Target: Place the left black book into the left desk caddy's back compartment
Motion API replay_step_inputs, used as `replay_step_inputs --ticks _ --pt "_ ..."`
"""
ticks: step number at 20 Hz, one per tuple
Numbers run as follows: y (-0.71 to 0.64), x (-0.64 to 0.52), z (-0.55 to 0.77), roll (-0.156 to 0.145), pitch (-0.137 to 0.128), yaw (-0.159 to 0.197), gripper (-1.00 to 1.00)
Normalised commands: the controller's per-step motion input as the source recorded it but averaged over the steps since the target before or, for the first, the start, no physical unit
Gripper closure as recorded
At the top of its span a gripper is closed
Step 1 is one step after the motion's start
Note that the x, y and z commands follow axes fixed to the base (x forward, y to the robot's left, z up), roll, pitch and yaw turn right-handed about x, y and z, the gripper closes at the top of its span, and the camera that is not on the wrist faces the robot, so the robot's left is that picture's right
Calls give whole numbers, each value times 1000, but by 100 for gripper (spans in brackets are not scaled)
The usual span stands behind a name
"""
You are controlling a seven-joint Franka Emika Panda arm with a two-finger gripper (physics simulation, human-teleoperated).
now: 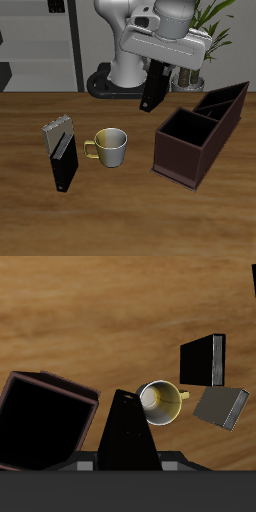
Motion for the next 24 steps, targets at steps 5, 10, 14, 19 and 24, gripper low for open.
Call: replay_step_inputs --ticks 5,10,14,19,24 --pt "125 -240 -42 19 -9 -6 100" --pt "93 -279 -63 -6 13 -14 100" --pt "66 -263 -14 -26 -8 -20 100" --pt "41 -222 -88 -54 31 -36 100" --pt "239 -189 -234 3 34 7 100"
